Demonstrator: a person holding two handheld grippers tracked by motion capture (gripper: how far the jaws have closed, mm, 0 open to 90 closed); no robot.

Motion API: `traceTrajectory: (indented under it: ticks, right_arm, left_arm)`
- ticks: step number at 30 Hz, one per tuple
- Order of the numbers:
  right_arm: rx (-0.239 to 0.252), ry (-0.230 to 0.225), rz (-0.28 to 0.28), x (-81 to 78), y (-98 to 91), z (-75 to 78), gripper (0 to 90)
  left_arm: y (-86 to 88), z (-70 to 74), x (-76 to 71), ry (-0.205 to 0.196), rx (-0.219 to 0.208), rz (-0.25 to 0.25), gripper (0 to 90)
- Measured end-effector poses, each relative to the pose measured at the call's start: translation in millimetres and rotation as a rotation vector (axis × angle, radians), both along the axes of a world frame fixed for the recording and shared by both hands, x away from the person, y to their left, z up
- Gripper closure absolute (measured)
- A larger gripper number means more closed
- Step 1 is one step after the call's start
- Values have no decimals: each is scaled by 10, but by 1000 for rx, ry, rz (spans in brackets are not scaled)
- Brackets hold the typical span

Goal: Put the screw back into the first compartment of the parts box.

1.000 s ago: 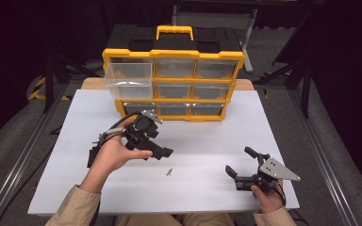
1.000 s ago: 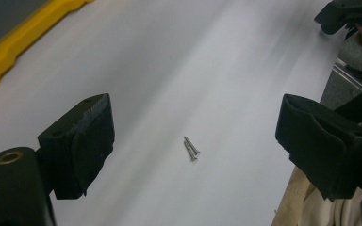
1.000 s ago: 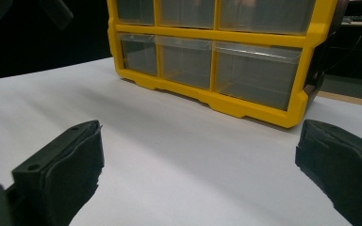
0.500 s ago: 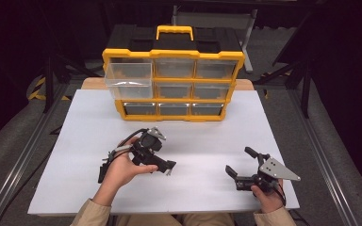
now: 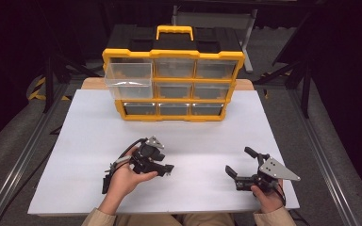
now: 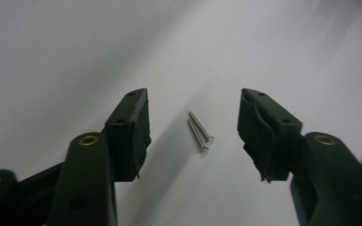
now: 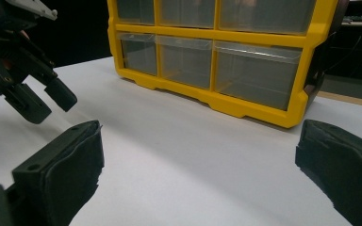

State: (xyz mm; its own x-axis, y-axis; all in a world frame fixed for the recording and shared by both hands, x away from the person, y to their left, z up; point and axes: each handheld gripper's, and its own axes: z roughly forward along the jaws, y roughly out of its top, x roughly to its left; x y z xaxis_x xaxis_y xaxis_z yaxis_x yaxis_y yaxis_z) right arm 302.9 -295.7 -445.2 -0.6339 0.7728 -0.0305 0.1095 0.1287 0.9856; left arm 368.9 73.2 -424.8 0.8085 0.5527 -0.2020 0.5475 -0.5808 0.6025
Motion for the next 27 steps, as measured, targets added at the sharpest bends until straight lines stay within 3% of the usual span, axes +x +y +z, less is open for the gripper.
traceTrajectory:
  ticks: [3, 10, 27]
  right_arm:
    - [-5, -1, -1, 1, 3, 0, 20]
    - [-7, -4, 3, 1, 7, 1, 20]
    - [-8, -4, 3, 4, 4, 2, 21]
  left_arm:
    - [-7, -37, -27, 3, -14, -3, 517]
    - [-24, -144, -45, -11, 33, 8, 642]
    - [-42, -221, -59, 3, 51, 17, 754]
